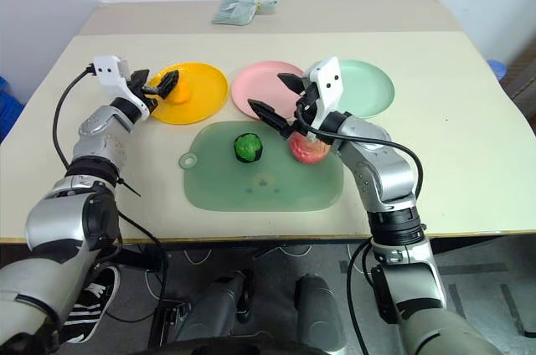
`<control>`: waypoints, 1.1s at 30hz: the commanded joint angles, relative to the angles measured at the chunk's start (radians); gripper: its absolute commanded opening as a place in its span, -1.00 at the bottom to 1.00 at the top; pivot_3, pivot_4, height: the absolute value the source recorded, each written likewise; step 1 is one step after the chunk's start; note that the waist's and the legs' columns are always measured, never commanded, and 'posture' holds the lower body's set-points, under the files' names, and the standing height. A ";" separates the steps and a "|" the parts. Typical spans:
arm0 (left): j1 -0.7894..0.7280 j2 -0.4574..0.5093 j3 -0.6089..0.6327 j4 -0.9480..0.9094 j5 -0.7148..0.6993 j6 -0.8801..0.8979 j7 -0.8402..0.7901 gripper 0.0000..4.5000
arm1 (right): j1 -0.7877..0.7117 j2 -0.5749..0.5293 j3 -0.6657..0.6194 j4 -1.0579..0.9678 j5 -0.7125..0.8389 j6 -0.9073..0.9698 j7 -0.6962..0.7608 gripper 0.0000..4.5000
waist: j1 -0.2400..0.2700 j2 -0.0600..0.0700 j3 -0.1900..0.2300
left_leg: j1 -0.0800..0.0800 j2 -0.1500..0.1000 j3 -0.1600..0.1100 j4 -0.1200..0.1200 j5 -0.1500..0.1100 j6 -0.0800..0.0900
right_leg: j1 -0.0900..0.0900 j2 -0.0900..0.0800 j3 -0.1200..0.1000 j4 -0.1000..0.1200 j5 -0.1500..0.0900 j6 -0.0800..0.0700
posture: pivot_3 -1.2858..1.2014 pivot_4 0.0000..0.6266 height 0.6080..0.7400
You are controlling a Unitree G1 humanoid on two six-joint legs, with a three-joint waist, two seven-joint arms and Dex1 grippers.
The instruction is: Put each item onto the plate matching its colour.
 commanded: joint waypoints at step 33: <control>0.820 0.269 -0.012 -1.259 -0.360 0.475 -0.585 0.98 | -0.147 -0.038 0.378 0.123 -0.337 0.053 0.146 1.00 | -0.001 0.000 -0.001 | 0.000 0.004 0.003 -0.003 0.001 -0.003 | -0.004 0.000 0.005 -0.001 0.001 -0.002 | 0.03 -0.52 1.00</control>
